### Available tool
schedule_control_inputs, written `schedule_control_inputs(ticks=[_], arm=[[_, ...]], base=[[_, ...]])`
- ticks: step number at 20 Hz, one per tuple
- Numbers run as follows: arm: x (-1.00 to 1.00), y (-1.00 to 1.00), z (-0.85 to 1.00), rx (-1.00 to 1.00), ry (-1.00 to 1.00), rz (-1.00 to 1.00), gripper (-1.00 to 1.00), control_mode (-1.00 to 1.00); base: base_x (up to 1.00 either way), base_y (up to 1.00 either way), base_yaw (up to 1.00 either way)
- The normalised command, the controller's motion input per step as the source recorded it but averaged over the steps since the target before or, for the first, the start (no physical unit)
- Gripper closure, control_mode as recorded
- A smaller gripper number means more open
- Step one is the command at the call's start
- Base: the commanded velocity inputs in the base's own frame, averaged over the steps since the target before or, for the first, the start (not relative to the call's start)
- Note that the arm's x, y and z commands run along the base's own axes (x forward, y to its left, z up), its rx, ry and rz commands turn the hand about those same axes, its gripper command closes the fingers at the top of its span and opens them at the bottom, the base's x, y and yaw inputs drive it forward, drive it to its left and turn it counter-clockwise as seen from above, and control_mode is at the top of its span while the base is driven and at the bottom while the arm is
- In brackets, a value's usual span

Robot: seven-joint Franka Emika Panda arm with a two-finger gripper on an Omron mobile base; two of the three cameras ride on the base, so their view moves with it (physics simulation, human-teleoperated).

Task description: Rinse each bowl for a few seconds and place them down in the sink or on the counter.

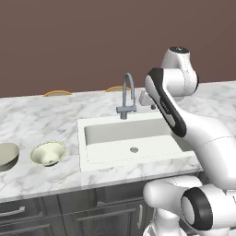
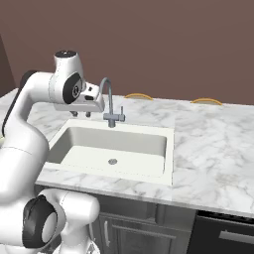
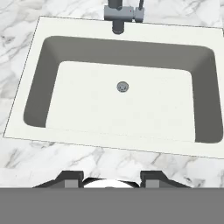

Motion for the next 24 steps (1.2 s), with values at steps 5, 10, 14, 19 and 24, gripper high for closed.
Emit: schedule_control_inputs(ticks=[5,10,14,19,24], arm=[[-0.08,0.0,0.01,0.0,-0.06,0.0,-1.0,-1.0],[-0.32,0.0,0.03,0.0,-0.13,0.0,-1.0,-1.0],[-0.39,0.0,0.03,0.0,-0.15,-0.01,-1.0,-1.0],[-0.27,-0.07,0.0,0.0,-0.12,-0.01,-1.0,-1.0],[-0.06,-0.11,0.0,0.0,-0.12,0.0,-1.0,-1.0]], base=[[0.0,0.0,0.0],[0.0,0.0,0.0],[0.0,0.0,0.0],[0.0,0.0,0.0],[0.0,0.0,0.0]])
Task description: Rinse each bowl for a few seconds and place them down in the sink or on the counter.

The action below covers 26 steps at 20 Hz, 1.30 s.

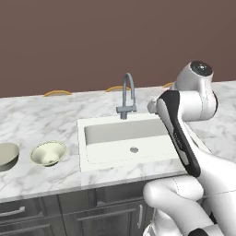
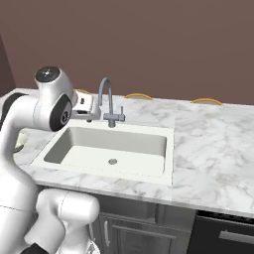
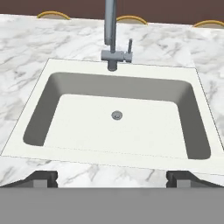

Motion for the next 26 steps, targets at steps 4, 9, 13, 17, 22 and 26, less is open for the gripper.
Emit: schedule_control_inputs(ticks=[4,9,13,17,22,26], arm=[[0.0,-0.1,0.0,0.0,-0.15,0.01,-1.0,-1.0],[0.02,-0.16,0.0,0.0,-0.15,0.04,-1.0,-1.0],[0.11,-0.19,0.0,0.0,-0.12,0.07,-1.0,-1.0],[0.14,-0.19,-0.01,0.0,-0.09,0.08,-1.0,-1.0],[0.2,-0.18,-0.07,0.0,-0.06,0.09,-1.0,-1.0],[0.27,-0.14,-0.09,0.0,-0.02,0.1,-1.0,-1.0]], base=[[0.0,0.0,0.0],[0.0,0.0,0.0],[0.0,0.0,0.0],[0.0,0.0,0.0],[0.0,0.0,0.0],[0.0,0.0,0.0]])
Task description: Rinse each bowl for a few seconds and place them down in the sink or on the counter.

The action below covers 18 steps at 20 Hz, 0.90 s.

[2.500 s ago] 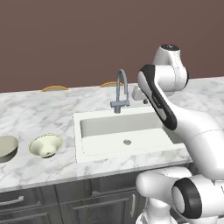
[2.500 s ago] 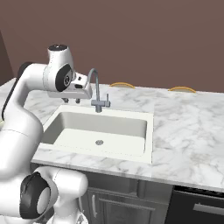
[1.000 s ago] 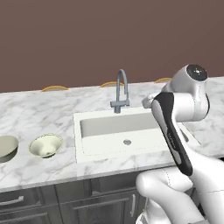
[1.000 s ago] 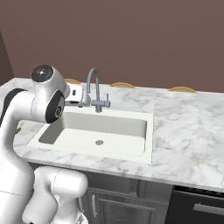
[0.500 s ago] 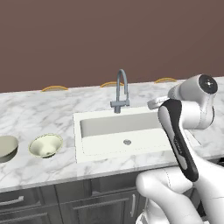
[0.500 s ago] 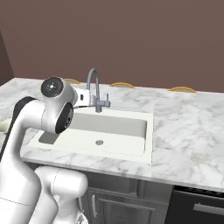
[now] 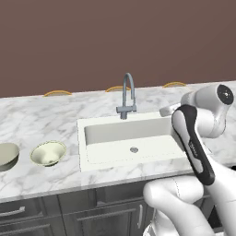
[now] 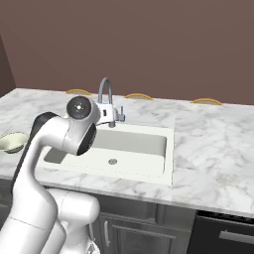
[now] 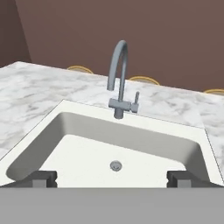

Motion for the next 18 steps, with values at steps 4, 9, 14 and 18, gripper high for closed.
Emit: schedule_control_inputs(ticks=[4,9,14,18], arm=[[0.31,-0.12,-0.12,0.0,-0.02,0.07,-1.0,-1.0],[0.25,-0.08,-0.08,0.0,-0.07,0.07,-1.0,-1.0],[0.21,-0.06,-0.09,0.0,-0.09,0.06,-1.0,-1.0],[0.2,-0.01,-0.17,0.0,-0.12,0.06,-1.0,-1.0]], base=[[0.0,0.0,0.0],[0.0,0.0,0.0],[0.0,0.0,0.0],[0.0,0.0,0.0]])
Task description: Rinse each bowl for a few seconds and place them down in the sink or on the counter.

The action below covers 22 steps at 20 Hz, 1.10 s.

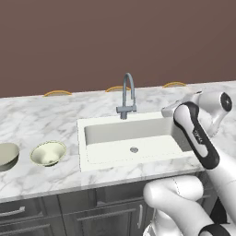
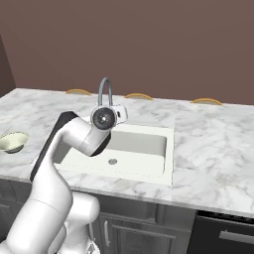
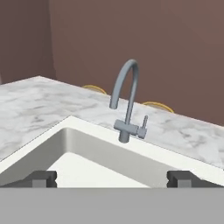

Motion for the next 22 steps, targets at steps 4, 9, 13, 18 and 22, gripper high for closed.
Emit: schedule_control_inputs(ticks=[4,9,13,18,22], arm=[[0.23,0.0,-0.2,0.0,-0.1,0.05,-1.0,-1.0],[0.37,0.0,-0.16,0.0,-0.06,0.02,-1.0,-1.0],[0.52,-0.01,-0.09,0.0,0.0,0.02,-1.0,-1.0],[0.44,0.0,-0.07,0.0,0.0,0.02,-1.0,-1.0],[0.3,0.0,-0.1,0.0,-0.01,0.03,-1.0,-1.0]], base=[[0.0,0.0,0.0],[0.0,0.0,0.0],[0.0,0.0,0.0],[0.0,0.0,0.0],[0.0,0.0,0.0]])
